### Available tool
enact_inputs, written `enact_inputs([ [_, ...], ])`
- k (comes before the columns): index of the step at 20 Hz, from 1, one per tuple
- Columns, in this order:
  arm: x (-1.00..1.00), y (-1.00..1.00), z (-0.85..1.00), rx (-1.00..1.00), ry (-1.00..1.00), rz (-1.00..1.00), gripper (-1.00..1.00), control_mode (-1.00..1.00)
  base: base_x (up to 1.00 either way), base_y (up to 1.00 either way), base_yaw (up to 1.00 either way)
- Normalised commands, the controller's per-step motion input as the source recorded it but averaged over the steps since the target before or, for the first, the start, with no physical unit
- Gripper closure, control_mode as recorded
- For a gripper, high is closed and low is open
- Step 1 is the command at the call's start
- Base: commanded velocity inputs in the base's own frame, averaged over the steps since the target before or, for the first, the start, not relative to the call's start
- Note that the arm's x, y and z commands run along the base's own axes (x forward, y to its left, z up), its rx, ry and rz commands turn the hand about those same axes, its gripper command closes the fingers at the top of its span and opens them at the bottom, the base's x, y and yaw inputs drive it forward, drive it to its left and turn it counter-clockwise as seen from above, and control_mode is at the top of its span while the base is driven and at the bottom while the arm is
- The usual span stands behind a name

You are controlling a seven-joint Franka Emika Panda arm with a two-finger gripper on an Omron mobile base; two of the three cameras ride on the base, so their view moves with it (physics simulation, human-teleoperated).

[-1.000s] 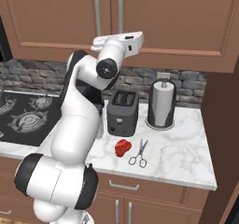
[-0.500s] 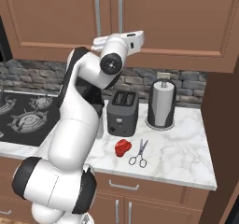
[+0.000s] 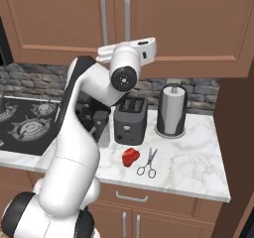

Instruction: Pick the pan from the cabinet and place it on the stove. Then turn on the stove burner for the pan.

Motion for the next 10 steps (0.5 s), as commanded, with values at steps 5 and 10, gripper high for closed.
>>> enact_inputs([
  [5, -0.94, -0.31, 0.0, 0.0, 0.0, 0.02, 1.0, -1.0, 0.0, 0.0, 0.0],
  [10, -1.0, -0.61, 0.0, 0.0, 0.0, 0.0, 1.0, -1.0, 0.0, 0.0, 0.0],
])
